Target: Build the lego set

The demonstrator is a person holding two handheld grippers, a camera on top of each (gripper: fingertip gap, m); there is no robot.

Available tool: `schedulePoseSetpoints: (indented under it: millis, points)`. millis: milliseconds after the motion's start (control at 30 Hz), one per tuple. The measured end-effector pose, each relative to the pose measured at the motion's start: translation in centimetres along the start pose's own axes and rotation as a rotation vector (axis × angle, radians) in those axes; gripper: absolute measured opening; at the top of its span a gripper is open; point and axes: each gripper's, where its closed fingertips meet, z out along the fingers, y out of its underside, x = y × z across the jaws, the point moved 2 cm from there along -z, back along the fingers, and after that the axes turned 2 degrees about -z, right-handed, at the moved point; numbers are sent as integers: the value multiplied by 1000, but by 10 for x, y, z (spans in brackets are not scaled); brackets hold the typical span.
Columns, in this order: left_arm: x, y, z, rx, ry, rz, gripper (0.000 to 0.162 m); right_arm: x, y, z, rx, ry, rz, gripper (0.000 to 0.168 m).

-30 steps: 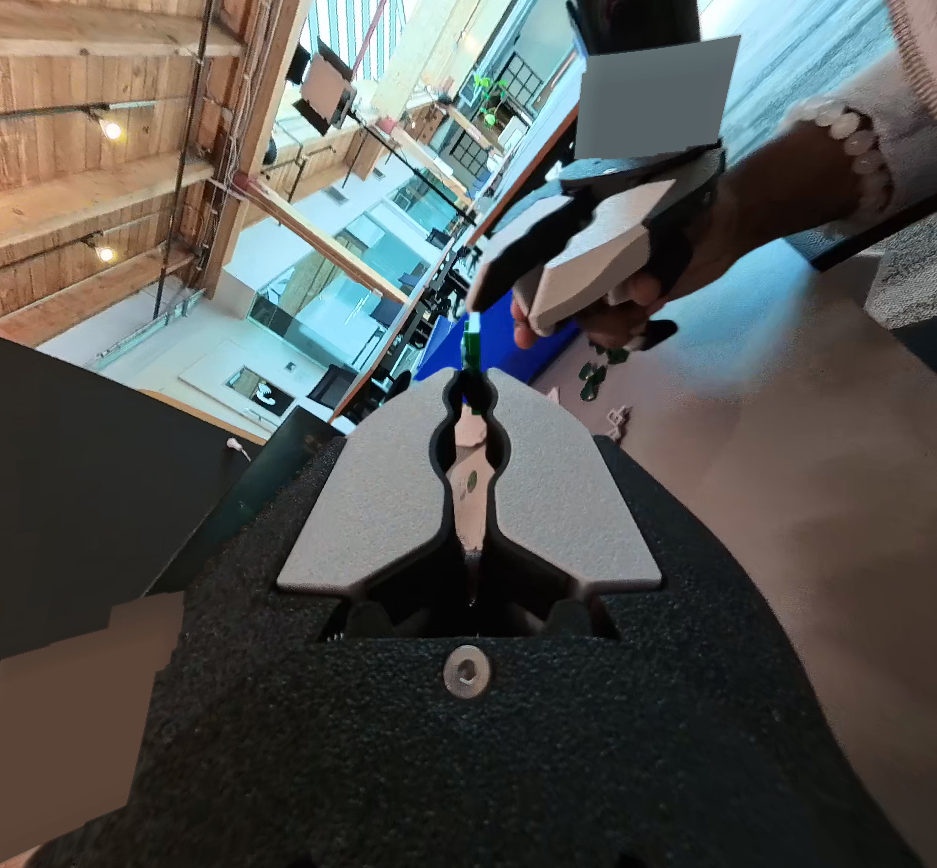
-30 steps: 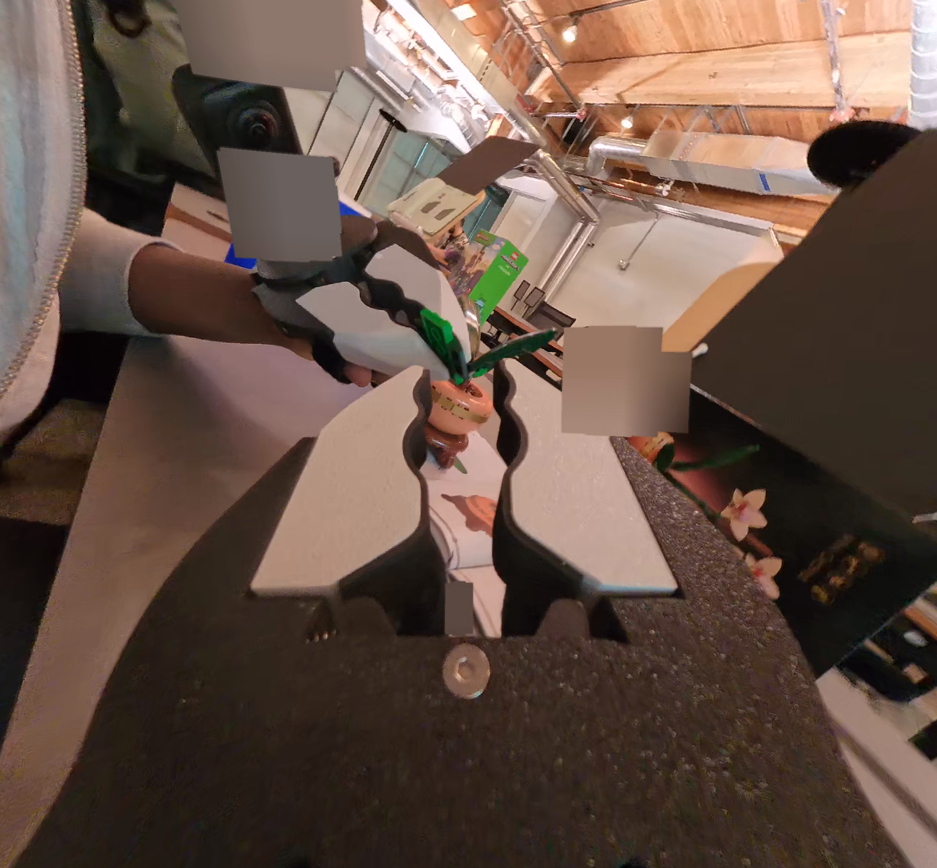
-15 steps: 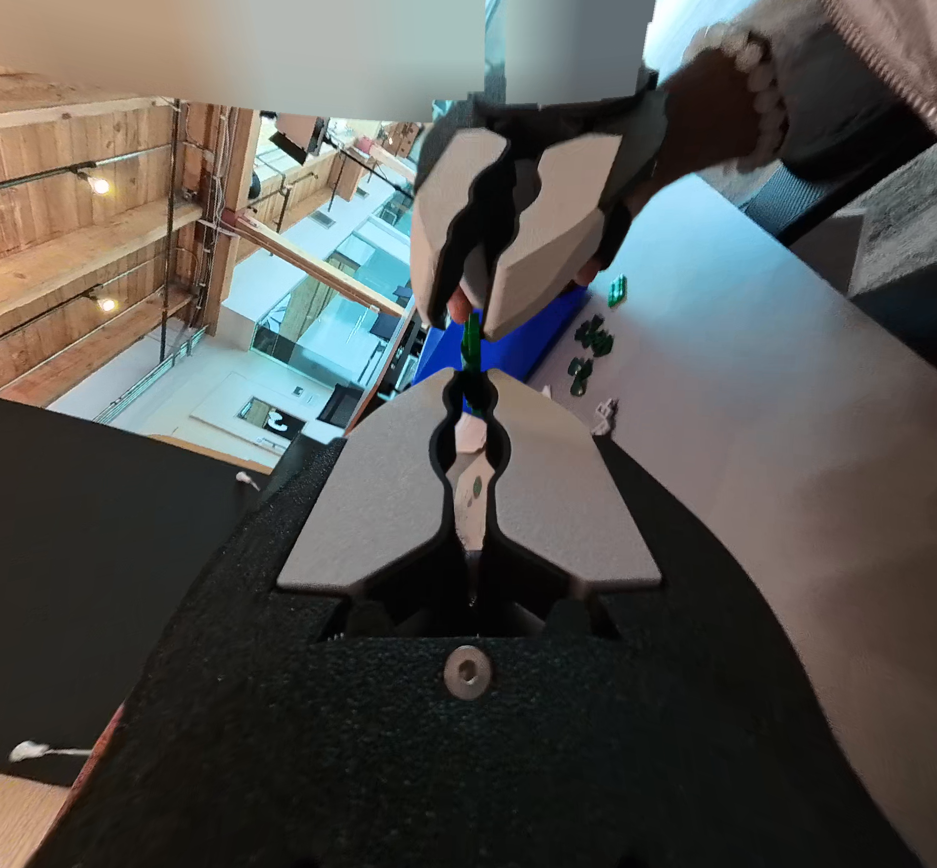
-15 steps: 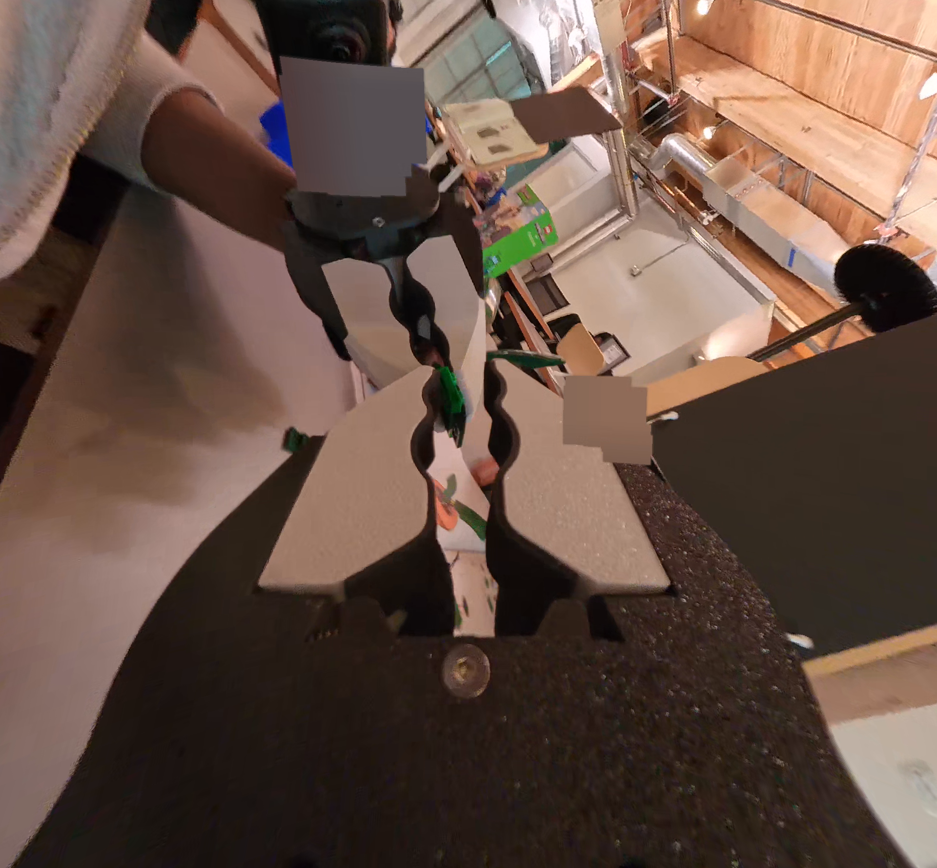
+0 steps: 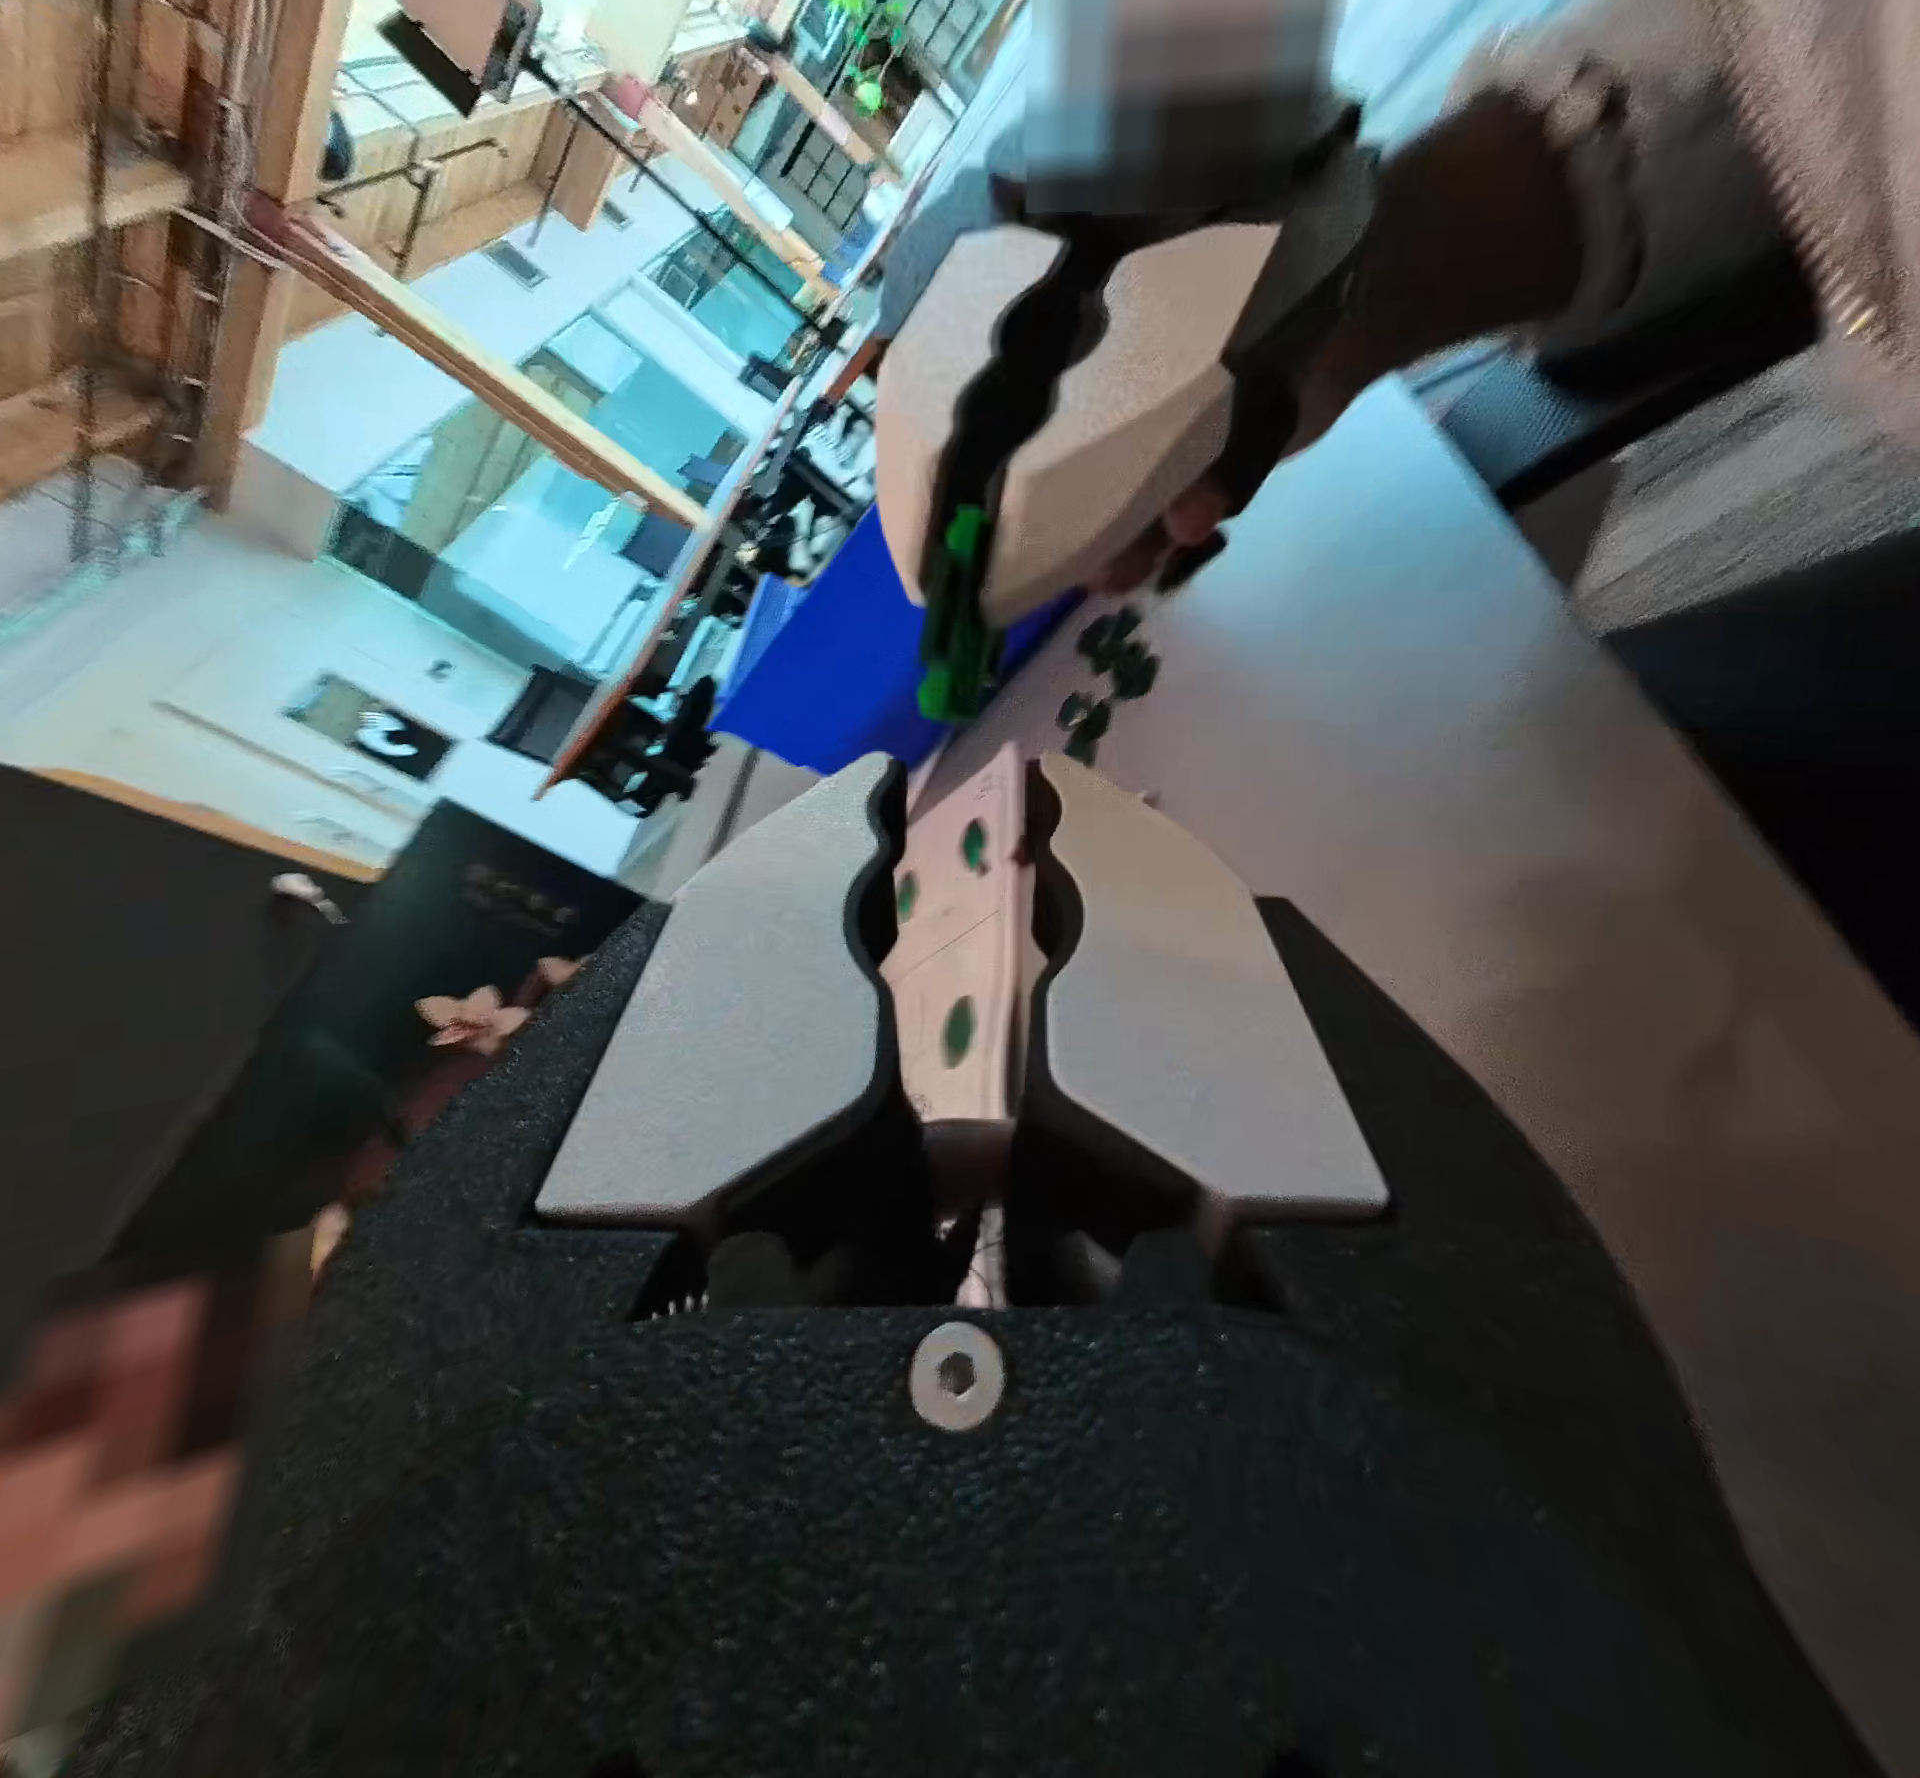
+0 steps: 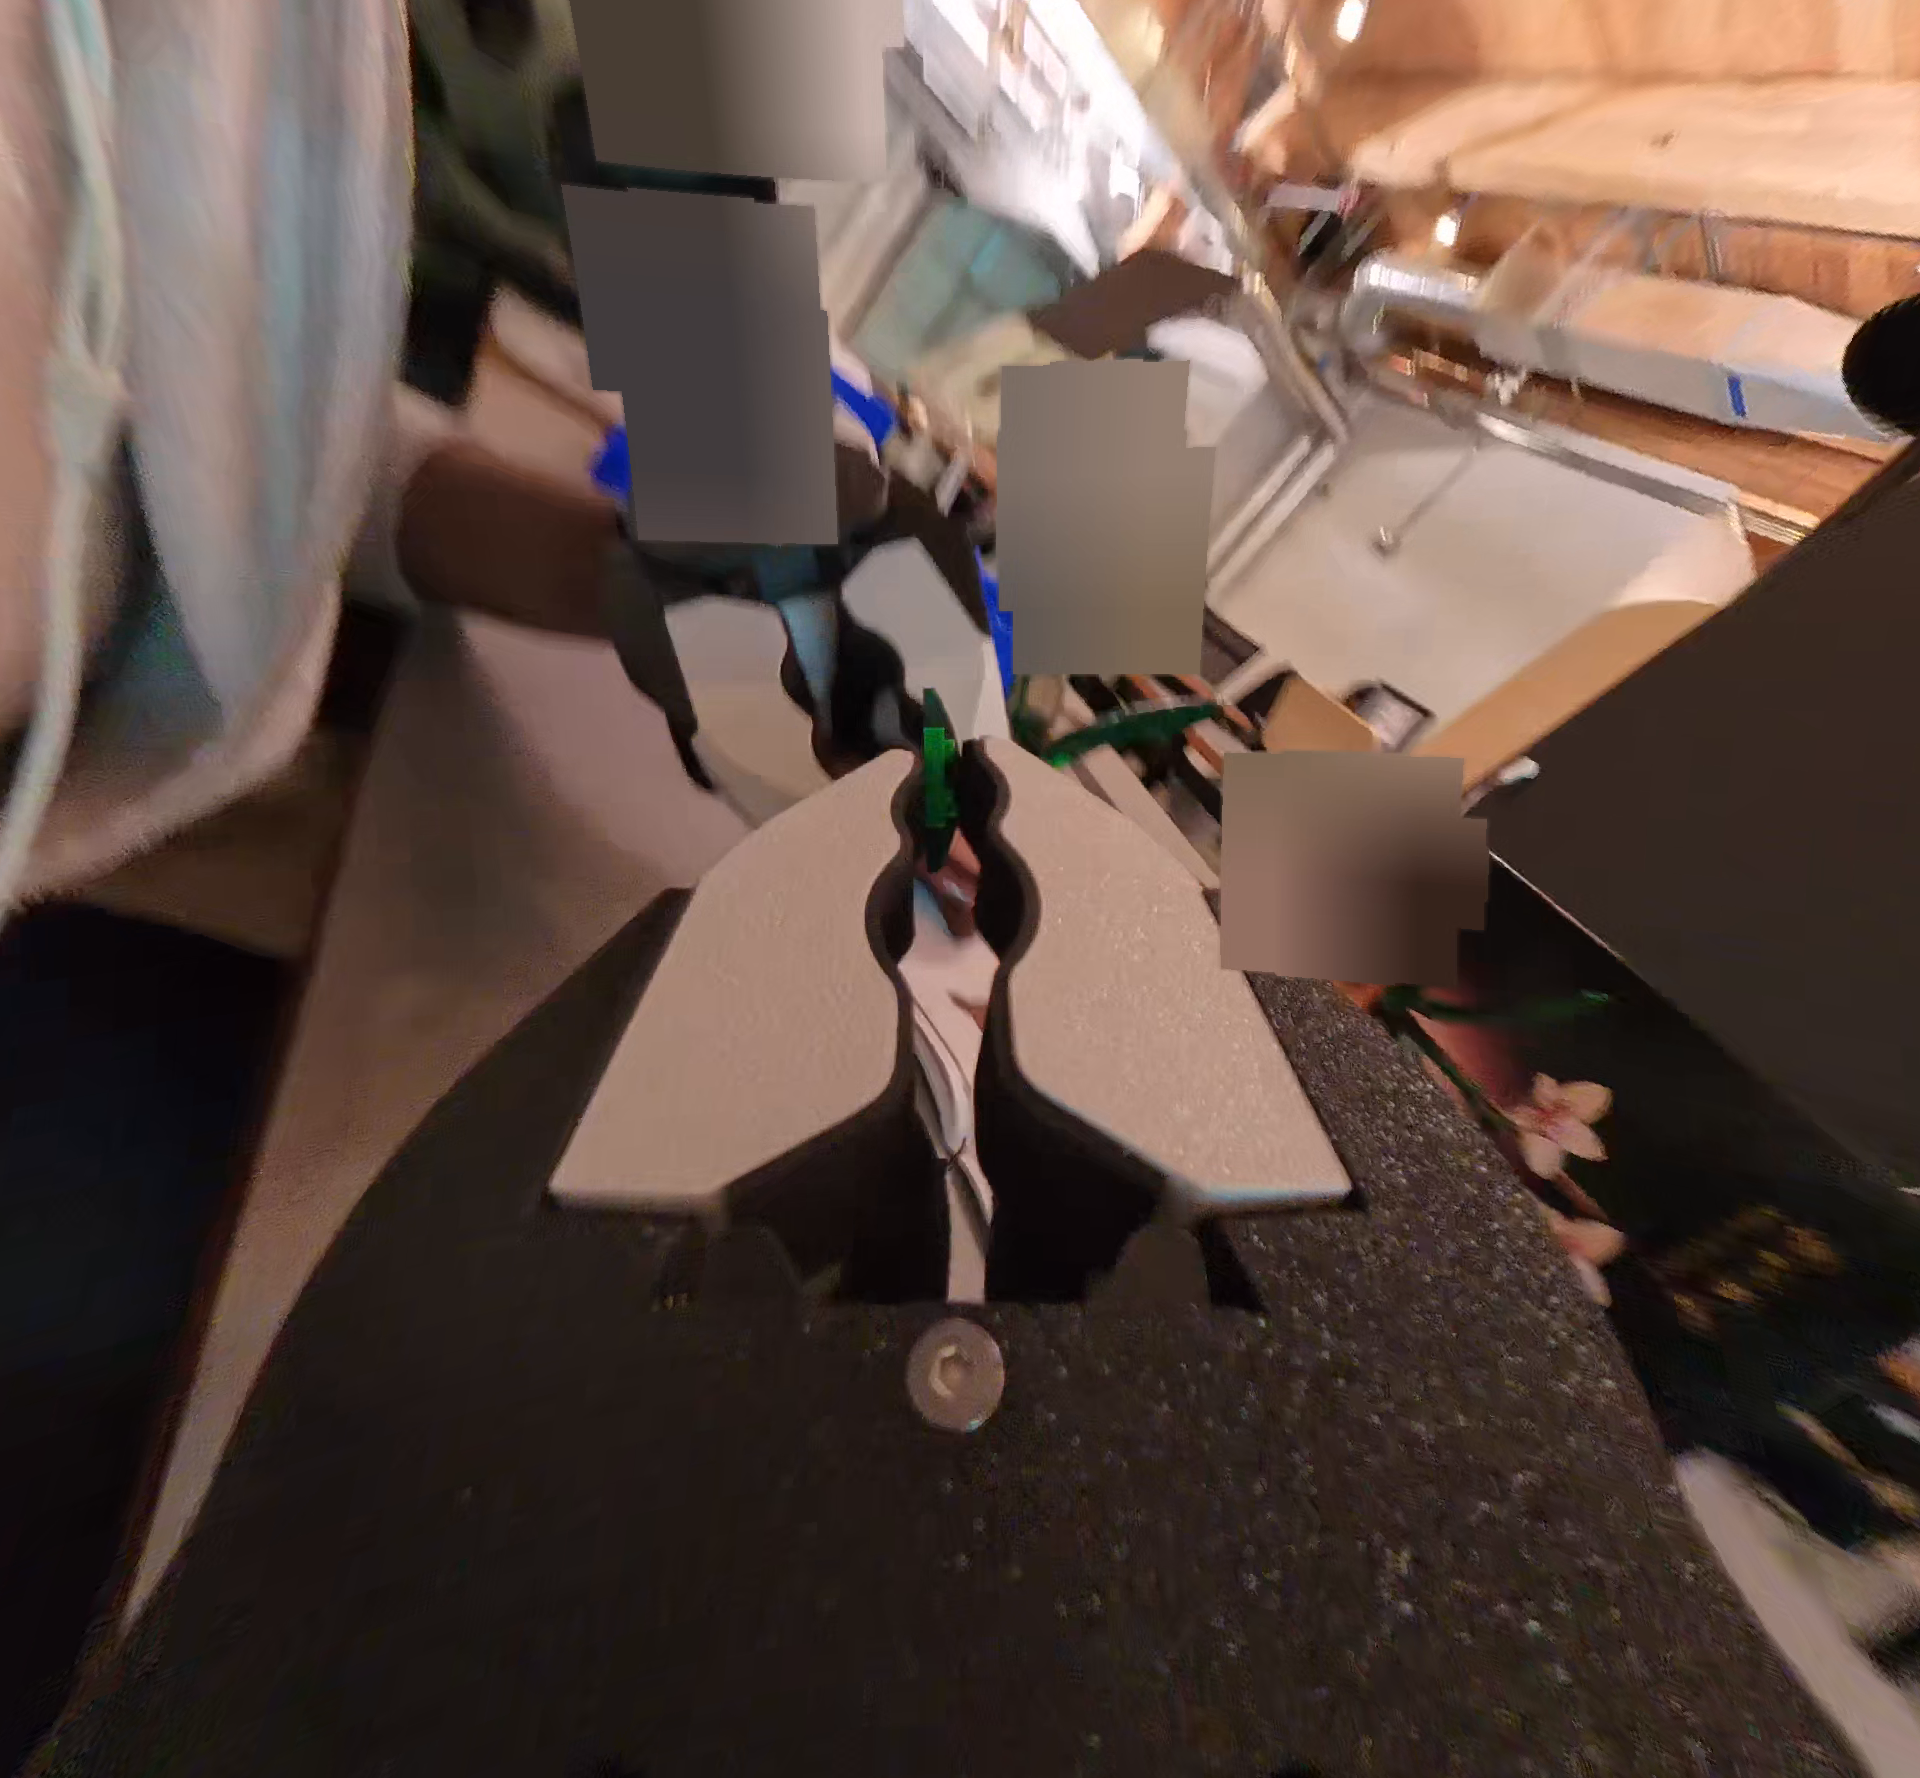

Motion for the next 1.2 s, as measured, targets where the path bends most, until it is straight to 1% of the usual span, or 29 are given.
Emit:
schedulePoseSetpoints:
  millis: [67,133,200,267,400,467,567,633,700,733,800,867,933,1033,1133,1200]
  points:
    - [3,-6,0,62,40,-85,23,4,-6,-1,110,-7,90,6]
    - [2,-16,-2,133,38,-125,22,4,-8,0,161,-22,133,6]
    - [2,-23,-5,184,40,-146,21,3,-8,2,182,-39,158,6]
    - [2,-25,-5,193,28,-135,20,0,-3,5,160,-54,151,5]
    - [5,-22,-3,159,21,-64,19,-9,-1,8,135,-119,153,6]
    - [9,-23,-3,161,39,-31,11,-11,-2,7,143,-143,163,6]
    - [11,-21,-4,149,65,-31,6,-12,0,7,133,-161,180,7]
    - [10,-19,-4,138,71,-43,5,-11,2,7,120,-142,187,9]
    - [10,-15,-3,109,73,-41,5,-7,4,5,99,-94,174,18]
    - [10,-13,-2,92,72,-37,5,-6,5,3,93,-80,164,19]
    - [10,-7,0,52,72,-23,5,-8,7,2,50,-73,125,19]
    - [13,-2,2,19,78,-4,5,-12,13,3,-27,-83,66,18]
    - [15,0,3,-1,84,12,5,-14,18,5,-90,-86,9,8]
    - [13,1,2,-15,73,27,5,-14,17,6,-84,-97,4,6]
    - [13,-3,-3,-5,53,7,6,-15,13,10,-31,-139,45,6]
    - [14,-1,-10,-31,51,-17,5,-19,15,17,-40,-168,74,7]
